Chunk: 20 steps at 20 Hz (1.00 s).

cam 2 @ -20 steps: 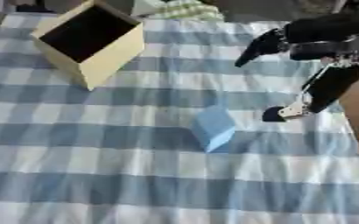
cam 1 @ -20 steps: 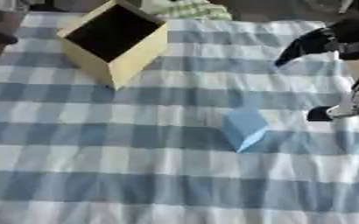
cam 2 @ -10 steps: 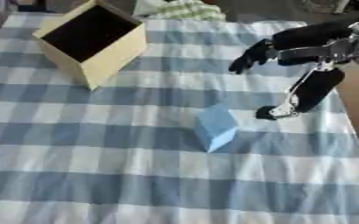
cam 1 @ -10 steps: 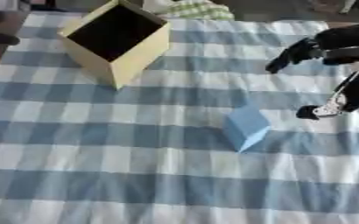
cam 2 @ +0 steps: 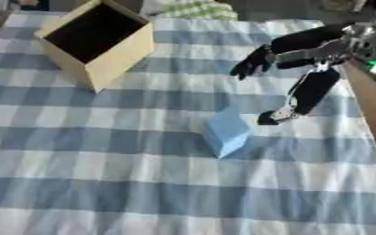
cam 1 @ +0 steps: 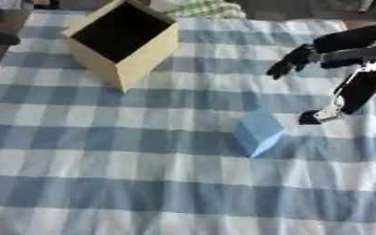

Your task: Pick up objects on the table and place them in the box.

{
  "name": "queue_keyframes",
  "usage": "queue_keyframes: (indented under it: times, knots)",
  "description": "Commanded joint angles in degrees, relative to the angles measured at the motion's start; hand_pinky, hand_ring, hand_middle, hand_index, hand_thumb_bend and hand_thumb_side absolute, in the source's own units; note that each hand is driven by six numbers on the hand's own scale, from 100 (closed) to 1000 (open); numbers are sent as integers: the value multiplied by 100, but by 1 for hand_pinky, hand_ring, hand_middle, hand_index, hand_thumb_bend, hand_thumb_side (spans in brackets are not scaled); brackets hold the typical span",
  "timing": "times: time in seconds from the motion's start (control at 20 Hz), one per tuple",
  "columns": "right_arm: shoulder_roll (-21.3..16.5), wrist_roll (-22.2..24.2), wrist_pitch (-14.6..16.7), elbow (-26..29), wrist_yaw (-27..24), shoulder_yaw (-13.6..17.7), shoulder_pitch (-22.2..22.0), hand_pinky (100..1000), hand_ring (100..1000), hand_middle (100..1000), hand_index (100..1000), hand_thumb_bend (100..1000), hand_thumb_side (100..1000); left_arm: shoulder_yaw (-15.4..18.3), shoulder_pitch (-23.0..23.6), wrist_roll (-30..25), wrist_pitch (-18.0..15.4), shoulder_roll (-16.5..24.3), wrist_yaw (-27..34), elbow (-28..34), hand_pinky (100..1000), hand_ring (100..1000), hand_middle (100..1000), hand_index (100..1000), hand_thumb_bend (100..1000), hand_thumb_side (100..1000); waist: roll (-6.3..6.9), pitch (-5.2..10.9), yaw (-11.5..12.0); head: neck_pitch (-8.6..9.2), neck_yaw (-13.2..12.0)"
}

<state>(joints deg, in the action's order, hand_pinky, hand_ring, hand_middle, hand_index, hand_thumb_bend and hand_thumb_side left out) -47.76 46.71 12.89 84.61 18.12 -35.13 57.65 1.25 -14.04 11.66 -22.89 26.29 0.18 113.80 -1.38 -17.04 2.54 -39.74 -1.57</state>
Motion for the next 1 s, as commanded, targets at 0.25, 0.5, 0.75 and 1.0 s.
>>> queue_keyframes:
  times: [0.25,0.5,0.75,1.0]
  knots:
    - [139,-24,285,-287,276,-36,187,836,892,845,1000,420,470,4,-6,-20,47,57,-68,79,631,774,778,843,170,696,28,14,18,-34,50]
    - [291,-45,363,-438,416,-91,220,832,892,843,1000,425,476,-8,2,-37,80,23,-95,79,630,773,778,843,161,704,39,-37,31,-37,64]
    - [394,84,556,-539,401,-184,200,831,884,842,1000,425,485,-5,31,-47,112,-3,-127,79,629,773,779,843,150,710,53,-66,67,-44,76]
    - [408,125,892,-383,665,-198,238,846,898,858,1000,486,526,-11,42,-67,151,-17,-157,79,628,772,779,842,140,717,63,-75,78,-46,61]
